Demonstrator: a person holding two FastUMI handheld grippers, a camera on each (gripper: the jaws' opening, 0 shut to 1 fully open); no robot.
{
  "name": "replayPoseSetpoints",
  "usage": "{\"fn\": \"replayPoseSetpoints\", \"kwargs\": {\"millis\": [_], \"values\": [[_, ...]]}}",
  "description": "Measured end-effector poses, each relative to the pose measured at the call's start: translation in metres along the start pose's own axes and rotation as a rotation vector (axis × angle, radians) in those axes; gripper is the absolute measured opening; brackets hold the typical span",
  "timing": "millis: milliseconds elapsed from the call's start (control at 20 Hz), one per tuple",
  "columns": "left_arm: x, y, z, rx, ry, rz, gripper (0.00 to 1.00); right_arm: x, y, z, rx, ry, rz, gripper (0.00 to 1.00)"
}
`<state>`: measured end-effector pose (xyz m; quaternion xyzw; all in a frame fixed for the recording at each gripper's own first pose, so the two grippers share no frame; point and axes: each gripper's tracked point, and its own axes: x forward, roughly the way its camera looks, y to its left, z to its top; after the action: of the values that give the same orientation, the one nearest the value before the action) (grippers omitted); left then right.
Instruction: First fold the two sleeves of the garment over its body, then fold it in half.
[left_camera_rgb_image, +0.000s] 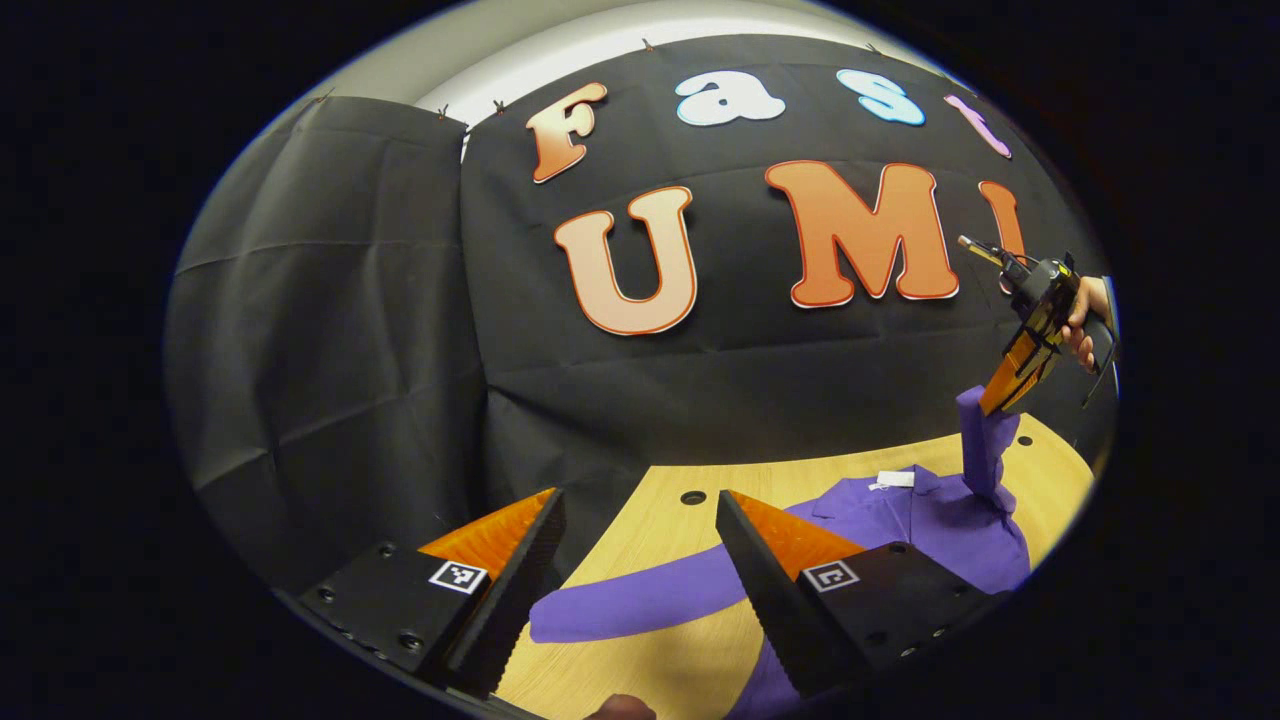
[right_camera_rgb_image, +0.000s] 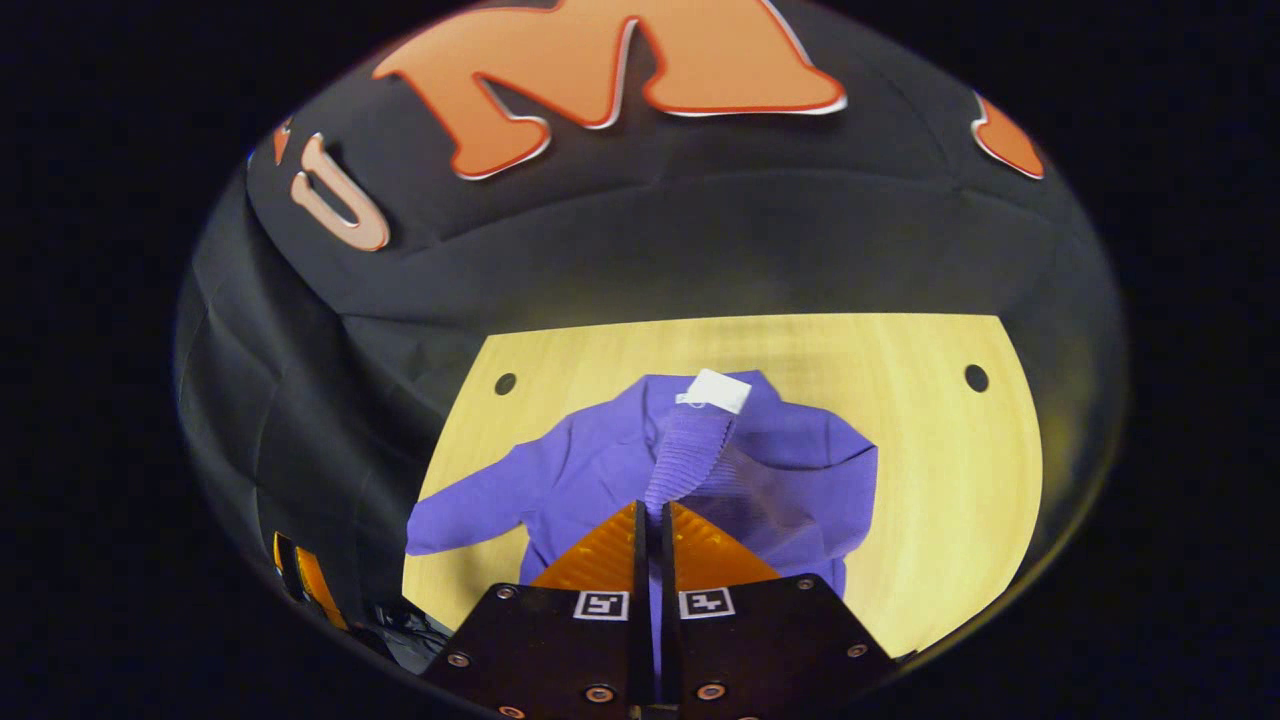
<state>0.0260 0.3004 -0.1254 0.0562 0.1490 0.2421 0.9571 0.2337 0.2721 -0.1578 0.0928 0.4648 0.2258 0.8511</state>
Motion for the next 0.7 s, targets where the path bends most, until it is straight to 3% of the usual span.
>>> {"fn": "replayPoseSetpoints", "kwargs": {"millis": [250,450,500,600,650,700], "values": [[0.008,0.008,-0.008,-0.01,0.022,0.006,0.99,0.024,0.042,-0.006,0.04,0.036,0.05,0.05],[0.015,0.012,-0.02,-0.019,0.055,0.024,0.99,0.015,0.085,0.012,0.082,-0.046,0.203,0.14],[0.016,0.014,-0.022,-0.019,0.062,0.032,0.99,0.005,0.087,0.019,0.079,-0.077,0.222,0.3],[0.024,0.019,-0.026,-0.022,0.079,0.052,0.99,-0.018,0.077,0.04,0.047,-0.182,0.231,0.48],[0.03,0.02,-0.026,-0.023,0.085,0.052,0.99,-0.032,0.064,0.05,0.028,-0.24,0.205,0.62],[0.035,0.023,-0.029,-0.021,0.097,0.062,0.99,-0.044,0.051,0.058,0.008,-0.286,0.175,0.63]]}}
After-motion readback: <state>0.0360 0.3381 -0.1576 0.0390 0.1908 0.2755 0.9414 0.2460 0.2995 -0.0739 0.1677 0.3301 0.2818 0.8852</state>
